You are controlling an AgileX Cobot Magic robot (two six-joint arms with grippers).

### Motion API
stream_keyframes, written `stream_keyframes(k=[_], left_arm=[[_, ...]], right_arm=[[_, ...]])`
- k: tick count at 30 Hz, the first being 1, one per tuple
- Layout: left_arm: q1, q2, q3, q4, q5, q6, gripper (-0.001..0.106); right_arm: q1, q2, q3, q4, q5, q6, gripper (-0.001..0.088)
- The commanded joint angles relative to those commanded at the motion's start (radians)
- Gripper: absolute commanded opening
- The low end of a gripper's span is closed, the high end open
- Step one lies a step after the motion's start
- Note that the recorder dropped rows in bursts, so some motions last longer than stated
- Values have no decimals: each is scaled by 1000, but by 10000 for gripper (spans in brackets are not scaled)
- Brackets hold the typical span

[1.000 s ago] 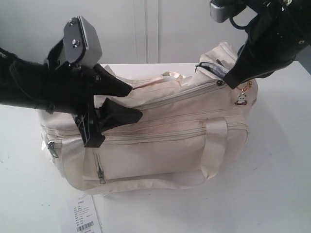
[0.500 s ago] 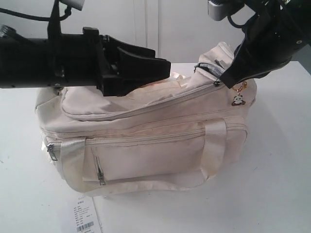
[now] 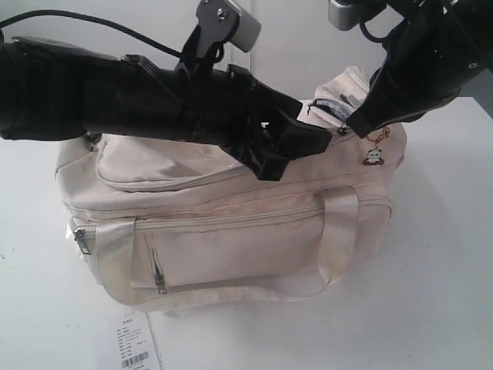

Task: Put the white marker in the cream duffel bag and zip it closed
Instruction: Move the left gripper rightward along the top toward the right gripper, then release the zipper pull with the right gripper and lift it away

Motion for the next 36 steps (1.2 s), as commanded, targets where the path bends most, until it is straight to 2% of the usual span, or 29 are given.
stream_keyframes(k=[4, 7, 14, 15, 17, 19, 20, 25, 28, 36], left_arm=[[-17, 43, -47, 2, -27, 0, 654], [-17, 75, -73, 2, -1, -8, 635], [-17, 109, -75, 11, -31, 3, 605], [-17, 109, -75, 11, -42, 3, 570], [-17, 109, -75, 25, -62, 3, 397], [-17, 109, -75, 53, -39, 3, 169], [-17, 109, -75, 75, -18, 3, 17], [-17, 109, -75, 99, -17, 1, 0], [-17, 109, -75, 99, -15, -1, 0], [-17, 109, -75, 105, 10, -1, 0]], right_arm=[[0, 0, 0, 0, 0, 0, 0], [0, 0, 0, 0, 0, 0, 0], [0, 0, 0, 0, -3, 0, 0], [0, 0, 0, 0, -3, 0, 0], [0, 0, 0, 0, -3, 0, 0], [0, 0, 0, 0, -7, 0, 0], [0, 0, 0, 0, -7, 0, 0], [0, 0, 0, -28, -56, 0, 0], [0, 0, 0, -77, -141, 2, 0], [0, 11, 0, -197, -217, 0, 0]])
